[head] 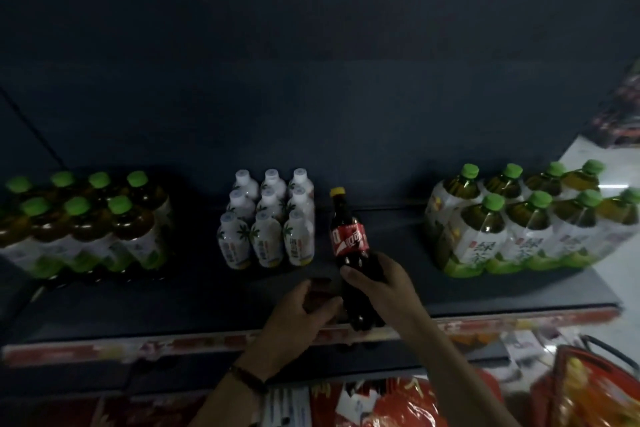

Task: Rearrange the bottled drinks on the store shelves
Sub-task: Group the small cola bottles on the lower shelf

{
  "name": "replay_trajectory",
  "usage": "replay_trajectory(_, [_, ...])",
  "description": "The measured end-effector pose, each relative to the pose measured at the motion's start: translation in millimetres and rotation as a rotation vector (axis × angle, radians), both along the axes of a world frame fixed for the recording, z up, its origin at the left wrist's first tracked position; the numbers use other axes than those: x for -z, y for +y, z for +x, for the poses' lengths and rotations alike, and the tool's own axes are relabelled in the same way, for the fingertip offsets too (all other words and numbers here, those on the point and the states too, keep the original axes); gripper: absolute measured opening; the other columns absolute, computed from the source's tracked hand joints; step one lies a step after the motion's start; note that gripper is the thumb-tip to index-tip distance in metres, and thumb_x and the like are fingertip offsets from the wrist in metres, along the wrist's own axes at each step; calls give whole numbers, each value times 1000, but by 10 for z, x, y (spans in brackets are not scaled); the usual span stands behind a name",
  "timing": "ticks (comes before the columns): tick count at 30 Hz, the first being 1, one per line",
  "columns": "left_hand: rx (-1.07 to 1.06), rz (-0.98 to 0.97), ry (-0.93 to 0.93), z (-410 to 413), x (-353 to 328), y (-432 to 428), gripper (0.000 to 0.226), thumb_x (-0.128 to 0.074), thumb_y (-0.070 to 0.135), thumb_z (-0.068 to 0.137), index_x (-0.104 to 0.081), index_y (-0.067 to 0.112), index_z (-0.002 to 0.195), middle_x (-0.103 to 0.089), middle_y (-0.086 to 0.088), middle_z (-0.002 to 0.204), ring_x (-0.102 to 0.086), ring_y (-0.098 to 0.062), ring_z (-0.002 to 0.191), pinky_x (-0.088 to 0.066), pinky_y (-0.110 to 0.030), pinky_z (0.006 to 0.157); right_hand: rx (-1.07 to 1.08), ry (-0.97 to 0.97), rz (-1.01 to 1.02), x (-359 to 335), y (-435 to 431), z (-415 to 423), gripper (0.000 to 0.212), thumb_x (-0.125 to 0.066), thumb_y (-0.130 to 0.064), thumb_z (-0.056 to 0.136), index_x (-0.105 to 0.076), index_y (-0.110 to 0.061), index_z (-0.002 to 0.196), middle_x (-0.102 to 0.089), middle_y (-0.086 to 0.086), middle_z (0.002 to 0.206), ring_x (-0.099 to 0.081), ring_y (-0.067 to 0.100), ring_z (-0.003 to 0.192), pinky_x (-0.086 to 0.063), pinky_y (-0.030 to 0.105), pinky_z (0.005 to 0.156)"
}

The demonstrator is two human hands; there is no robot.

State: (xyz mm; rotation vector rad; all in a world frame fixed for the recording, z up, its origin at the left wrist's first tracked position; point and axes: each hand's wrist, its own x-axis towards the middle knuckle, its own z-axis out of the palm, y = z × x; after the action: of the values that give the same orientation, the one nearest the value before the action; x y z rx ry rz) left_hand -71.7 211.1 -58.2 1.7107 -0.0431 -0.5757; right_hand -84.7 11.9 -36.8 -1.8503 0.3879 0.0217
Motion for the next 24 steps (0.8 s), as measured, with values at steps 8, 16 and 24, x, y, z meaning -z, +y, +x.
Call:
replay_trajectory(8, [24, -129, -236, -632, -248, 859, 41, -82, 8, 90, -67, 19, 126, -81, 0, 105, -78, -17, 90, -60, -23, 75, -116, -75, -4, -359, 1094, -492, 66, -101, -40, 61, -69, -35, 119, -80, -14, 107, -76, 6, 101, -63, 42, 92])
replay_trajectory(16, [-180, -125, -275, -1198, 169, 2343, 48, -81, 3, 91, -66, 14, 135, -80, -9, 103, -77, -31, 89, -64, -53, 79, -347, -63, -134, -457, 2336, -705, 54, -89, -60, 73, -71, -34, 117, -79, -14, 103, -76, 7, 95, -63, 48, 88])
replay_trajectory(24, [-210, 93, -343, -1337, 837, 3467, 61, -88, 13, 84, -63, 19, 139, -76, 17, 121, -72, -1, 114, -59, -23, 96, -485, 16, -103, 240, 3456, -692, 63, -99, -32, 71, -70, -26, 125, -79, -14, 110, -73, -3, 102, -58, 17, 88])
